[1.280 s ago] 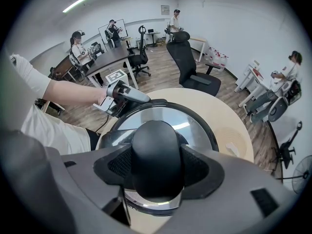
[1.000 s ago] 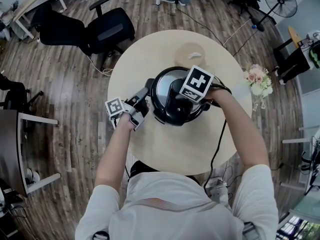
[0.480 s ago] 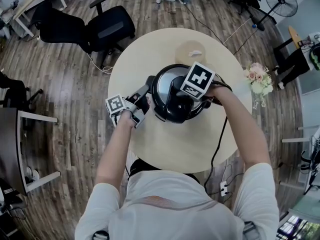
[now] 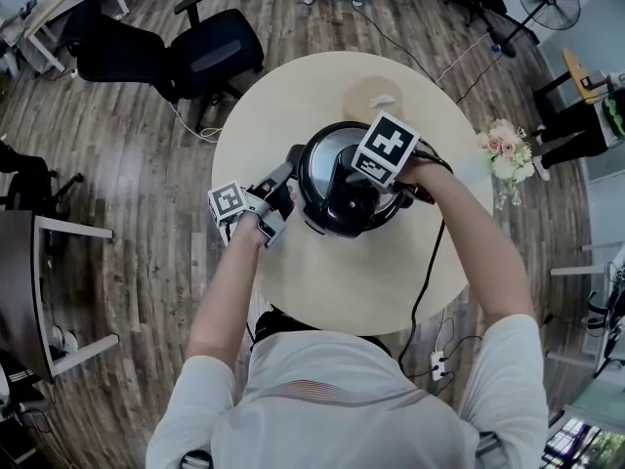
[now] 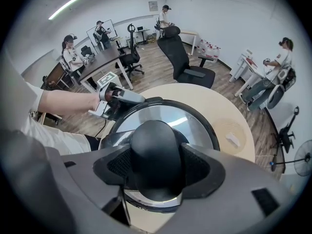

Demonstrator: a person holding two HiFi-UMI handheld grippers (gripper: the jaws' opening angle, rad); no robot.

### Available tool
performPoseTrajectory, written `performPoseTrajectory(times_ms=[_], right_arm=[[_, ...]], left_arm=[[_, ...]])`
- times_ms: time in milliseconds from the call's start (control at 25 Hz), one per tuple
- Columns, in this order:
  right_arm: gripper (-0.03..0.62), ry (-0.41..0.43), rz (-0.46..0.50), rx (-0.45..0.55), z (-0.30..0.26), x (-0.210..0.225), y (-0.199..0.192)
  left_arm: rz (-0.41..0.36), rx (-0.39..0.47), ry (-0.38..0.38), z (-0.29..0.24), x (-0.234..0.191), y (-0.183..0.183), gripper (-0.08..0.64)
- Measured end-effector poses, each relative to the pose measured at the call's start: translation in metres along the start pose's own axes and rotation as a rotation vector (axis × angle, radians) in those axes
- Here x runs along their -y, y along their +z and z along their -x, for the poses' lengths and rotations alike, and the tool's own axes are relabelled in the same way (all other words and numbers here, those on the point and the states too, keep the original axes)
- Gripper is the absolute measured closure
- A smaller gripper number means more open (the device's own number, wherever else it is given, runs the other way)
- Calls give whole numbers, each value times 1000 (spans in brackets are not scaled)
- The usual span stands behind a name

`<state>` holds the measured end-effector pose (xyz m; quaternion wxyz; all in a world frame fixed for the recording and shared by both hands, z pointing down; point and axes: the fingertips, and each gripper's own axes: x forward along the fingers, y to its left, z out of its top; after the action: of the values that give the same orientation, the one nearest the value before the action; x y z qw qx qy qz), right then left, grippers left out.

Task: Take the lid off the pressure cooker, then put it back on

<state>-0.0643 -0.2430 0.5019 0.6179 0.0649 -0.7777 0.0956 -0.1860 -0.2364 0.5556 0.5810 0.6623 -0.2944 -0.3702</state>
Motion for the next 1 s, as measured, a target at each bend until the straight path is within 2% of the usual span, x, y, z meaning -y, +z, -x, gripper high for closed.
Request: performPoseTrajectory(times_ms=[360, 600, 800, 880, 1000], right_arm=[[291, -35, -198, 6, -3, 5, 1], [290, -70, -382, 24, -2, 13, 0], [287, -81, -512, 19, -1, 15, 0], [285, -90, -524, 17, -1, 16, -1], [287, -103, -491, 23, -1, 15, -1]], left_arm=[[-23, -9, 8, 1, -2, 1, 492], [-10, 14, 3, 1, 0, 0, 492], [-33, 19, 11, 3, -1, 1, 492], [-38, 16, 12, 2, -2, 0, 492], [-46, 9, 24, 4, -5, 0, 492]])
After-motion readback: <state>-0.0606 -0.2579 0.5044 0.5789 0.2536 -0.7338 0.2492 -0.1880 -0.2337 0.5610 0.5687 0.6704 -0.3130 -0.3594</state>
